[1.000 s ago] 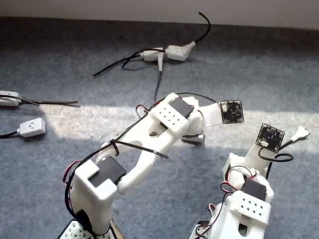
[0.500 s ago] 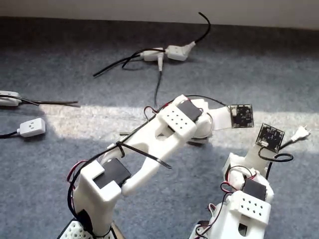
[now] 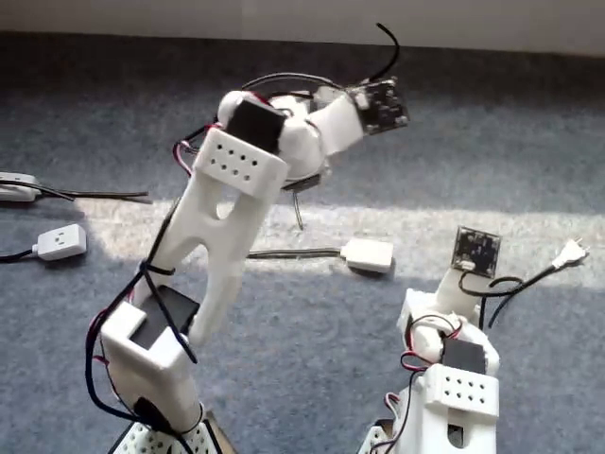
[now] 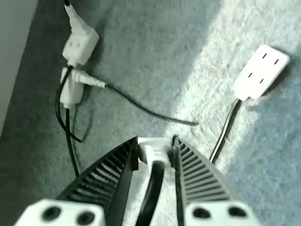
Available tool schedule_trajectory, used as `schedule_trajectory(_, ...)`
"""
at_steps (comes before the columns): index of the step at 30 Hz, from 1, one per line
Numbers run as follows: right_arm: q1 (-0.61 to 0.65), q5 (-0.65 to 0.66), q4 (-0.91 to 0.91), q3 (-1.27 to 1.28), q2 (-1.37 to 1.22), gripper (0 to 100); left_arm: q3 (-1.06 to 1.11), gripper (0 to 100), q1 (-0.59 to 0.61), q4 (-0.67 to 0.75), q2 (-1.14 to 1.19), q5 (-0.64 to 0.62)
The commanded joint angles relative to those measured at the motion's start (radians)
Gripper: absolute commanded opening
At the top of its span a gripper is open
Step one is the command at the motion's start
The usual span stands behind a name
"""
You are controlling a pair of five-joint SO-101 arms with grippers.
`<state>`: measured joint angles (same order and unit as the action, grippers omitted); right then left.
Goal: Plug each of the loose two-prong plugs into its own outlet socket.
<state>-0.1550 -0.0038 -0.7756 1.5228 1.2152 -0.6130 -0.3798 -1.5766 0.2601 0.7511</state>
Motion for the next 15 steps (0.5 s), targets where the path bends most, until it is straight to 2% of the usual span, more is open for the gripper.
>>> schedule_trajectory(1, 0.084, -0.002, 0.027, 0.002, 0.001, 0.9, 0.005, 1, 0.134, -0.180, -0.076, 0.005)
schedule_trajectory(9, 0.222, 0.043, 0.047, 0.008, -0.001, 0.9, 0.156, 1, 0.377, -0.153, -0.147, -0.416)
schedule_trajectory(11, 0.232, 0.041, 0.073, 0.010, -0.002, 0.9, 0.196, 1, 0.415, -0.152, -0.153, -0.468)
schedule_trajectory(15, 0.234, 0.044, 0.151, -0.008, -0.130, 0.9, 0.292, 1, 0.446, -0.149, -0.156, -0.471)
